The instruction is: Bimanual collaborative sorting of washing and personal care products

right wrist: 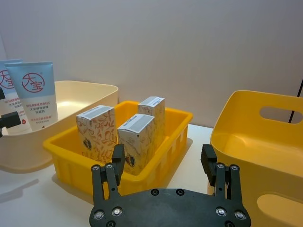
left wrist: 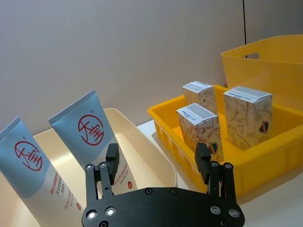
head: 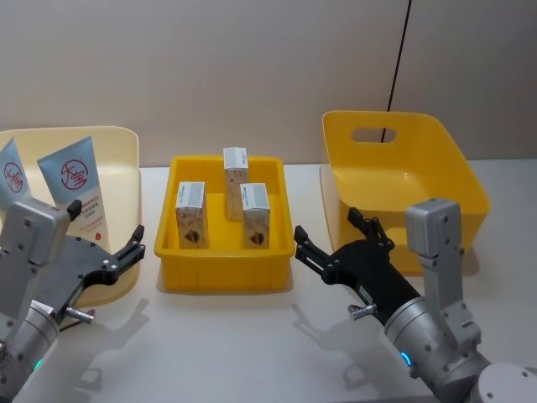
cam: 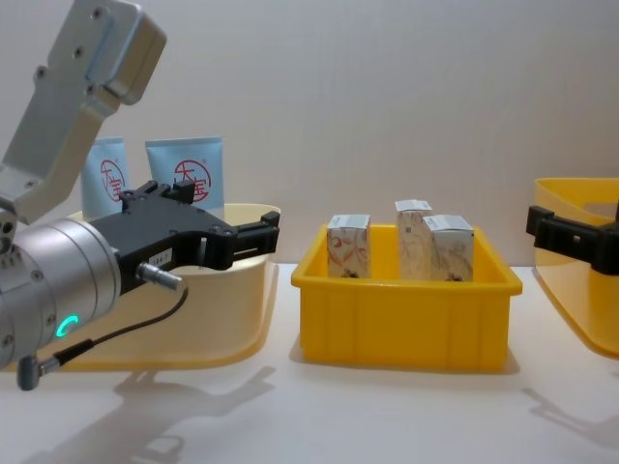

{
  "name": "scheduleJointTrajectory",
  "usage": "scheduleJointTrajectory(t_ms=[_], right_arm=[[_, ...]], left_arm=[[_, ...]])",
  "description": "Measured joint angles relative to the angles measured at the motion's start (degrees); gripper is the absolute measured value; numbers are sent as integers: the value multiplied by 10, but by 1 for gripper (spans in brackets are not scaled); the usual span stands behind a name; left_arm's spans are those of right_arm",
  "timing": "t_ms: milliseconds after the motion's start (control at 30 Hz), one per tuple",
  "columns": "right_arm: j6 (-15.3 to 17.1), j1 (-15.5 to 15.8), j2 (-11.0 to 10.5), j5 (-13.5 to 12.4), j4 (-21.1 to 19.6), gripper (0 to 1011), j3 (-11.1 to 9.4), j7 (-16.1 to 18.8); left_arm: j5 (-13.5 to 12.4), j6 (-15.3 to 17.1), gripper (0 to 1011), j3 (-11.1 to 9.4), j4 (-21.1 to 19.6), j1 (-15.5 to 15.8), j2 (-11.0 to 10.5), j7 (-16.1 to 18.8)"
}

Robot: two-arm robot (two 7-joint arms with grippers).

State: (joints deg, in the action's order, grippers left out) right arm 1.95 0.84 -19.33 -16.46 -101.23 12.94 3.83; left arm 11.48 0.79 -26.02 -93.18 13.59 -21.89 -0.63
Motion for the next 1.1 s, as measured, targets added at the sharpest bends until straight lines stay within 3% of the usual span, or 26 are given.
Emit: scheduleJointTrajectory(t_ms=[1100], right_arm=[[0, 0, 0, 0, 0, 1001, 0, 0]], left_arm=[[0, 0, 1000, 0, 0, 0, 0, 0]])
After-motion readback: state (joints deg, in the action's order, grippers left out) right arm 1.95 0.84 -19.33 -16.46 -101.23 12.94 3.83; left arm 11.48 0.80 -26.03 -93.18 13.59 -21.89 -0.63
